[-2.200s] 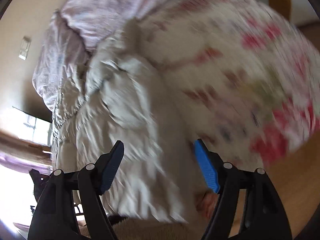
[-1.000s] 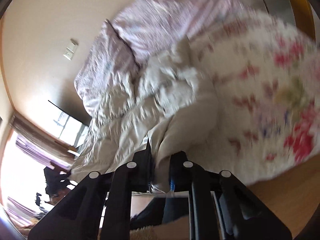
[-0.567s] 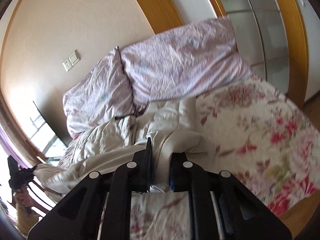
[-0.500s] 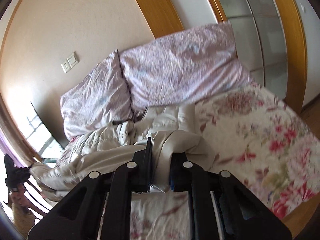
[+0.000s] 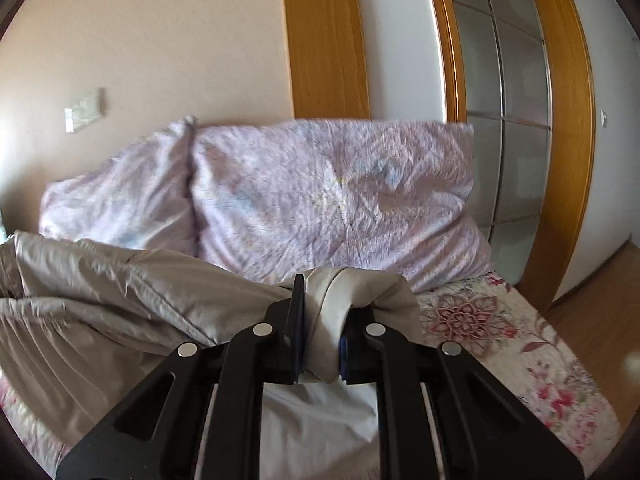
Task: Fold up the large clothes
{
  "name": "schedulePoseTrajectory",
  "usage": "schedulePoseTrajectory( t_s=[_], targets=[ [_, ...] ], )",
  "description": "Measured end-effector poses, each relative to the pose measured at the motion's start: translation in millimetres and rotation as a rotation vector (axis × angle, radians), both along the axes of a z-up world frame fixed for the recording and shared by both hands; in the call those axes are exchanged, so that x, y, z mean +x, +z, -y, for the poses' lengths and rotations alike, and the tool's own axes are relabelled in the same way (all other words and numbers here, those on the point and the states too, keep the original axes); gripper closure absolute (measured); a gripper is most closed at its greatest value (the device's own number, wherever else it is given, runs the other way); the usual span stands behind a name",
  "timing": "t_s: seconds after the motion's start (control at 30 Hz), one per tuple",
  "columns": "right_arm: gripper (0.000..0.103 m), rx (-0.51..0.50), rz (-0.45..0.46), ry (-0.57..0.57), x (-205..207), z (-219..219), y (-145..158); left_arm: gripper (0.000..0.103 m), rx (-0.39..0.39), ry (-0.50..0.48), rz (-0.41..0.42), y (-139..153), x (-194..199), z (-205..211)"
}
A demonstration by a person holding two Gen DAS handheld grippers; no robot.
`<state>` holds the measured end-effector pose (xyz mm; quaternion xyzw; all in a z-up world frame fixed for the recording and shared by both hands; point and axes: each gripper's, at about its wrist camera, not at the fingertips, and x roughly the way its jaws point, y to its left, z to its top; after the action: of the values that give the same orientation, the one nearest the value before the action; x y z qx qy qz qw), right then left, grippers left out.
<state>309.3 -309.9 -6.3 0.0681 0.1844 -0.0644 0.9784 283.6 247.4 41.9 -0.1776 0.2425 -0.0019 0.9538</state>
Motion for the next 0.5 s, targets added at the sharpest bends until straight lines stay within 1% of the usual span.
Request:
schedulePoseTrajectory(
  t_s=[0.03, 0.1, 0.2, 0.23, 0.3, 0.37, 0.4, 0.43, 0.47, 0.5],
  targets=[
    [0.090, 0.035, -0.027, -0.017, 22, 6, -8, 0.089, 0.008, 0.005, -0.006, -2, 13, 2],
    [0.090, 0.092, -0.062, -0.043, 52, 15, -20, 0.089, 0.024, 0.016, -0.024, -7, 43, 5],
    [0.089, 0.158, -0.106, -0.075, 85, 23, -37, 0.089, 0.044, 0.035, -0.048, -18, 86, 9],
    [0.089, 0.193, -0.129, -0.087, 98, 27, -46, 0.089, 0.045, 0.041, -0.055, -21, 96, 10],
    [0.088, 0.248, -0.154, -0.094, 111, 30, -55, 0.088, 0.047, 0.055, -0.081, -31, 121, 11],
    [0.078, 0.355, -0.175, -0.092, 122, 42, -63, 0.083, 0.040, 0.069, -0.098, -41, 140, 10],
    [0.075, 0.398, -0.170, -0.085, 124, 45, -64, 0.078, 0.030, 0.070, -0.102, -43, 143, 10],
    [0.068, 0.467, -0.152, -0.073, 124, 53, -64, 0.072, 0.012, 0.067, -0.106, -46, 147, 8],
    [0.059, 0.530, -0.125, -0.063, 121, 61, -62, 0.048, 0.006, 0.064, -0.102, -46, 148, 8],
    [0.055, 0.584, -0.094, -0.053, 117, 68, -59, 0.021, 0.021, 0.081, -0.069, -43, 143, 7]
  ],
)
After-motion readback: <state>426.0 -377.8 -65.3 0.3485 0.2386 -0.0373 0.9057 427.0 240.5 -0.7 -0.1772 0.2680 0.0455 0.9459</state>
